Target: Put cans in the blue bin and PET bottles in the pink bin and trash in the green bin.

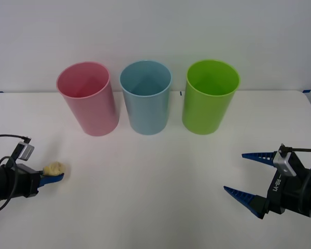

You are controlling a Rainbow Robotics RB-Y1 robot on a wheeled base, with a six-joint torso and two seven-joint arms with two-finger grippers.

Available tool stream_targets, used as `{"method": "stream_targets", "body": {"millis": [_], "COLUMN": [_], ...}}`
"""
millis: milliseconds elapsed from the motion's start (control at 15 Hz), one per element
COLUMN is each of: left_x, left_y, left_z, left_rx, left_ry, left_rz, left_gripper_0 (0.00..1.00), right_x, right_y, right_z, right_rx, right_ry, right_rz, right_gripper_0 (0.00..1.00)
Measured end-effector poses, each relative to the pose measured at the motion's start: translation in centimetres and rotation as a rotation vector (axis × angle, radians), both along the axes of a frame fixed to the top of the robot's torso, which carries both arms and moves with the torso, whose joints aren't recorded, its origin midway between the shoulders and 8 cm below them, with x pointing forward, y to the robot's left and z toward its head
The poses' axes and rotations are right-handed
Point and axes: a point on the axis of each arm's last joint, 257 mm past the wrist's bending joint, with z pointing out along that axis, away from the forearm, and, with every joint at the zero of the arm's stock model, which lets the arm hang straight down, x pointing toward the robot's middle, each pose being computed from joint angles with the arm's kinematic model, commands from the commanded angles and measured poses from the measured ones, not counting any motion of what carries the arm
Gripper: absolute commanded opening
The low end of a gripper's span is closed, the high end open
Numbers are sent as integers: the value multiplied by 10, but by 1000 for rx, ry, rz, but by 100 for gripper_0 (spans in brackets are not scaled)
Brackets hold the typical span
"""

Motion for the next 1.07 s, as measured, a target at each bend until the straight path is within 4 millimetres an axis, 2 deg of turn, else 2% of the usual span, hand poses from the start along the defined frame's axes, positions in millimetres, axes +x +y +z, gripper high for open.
{"method": "stream_targets", "body": {"millis": [400,800,1067], "left_x": [-22,-26,-46], "left_y": [-20,-59,-90], "left_z": [28,91,149], "left_rx": [-18,-208,-463], "left_ry": [-147,-339,-398], "left_rz": [-146,-234,-313], "left_gripper_0": [1,0,1], "right_x": [0,0,0], "right_y": [0,0,0], "right_z": [0,0,0], "right_rx": [0,0,0], "right_ry": [0,0,0], "right_rz": [0,0,0], "right_gripper_0": [100,100,100]}}
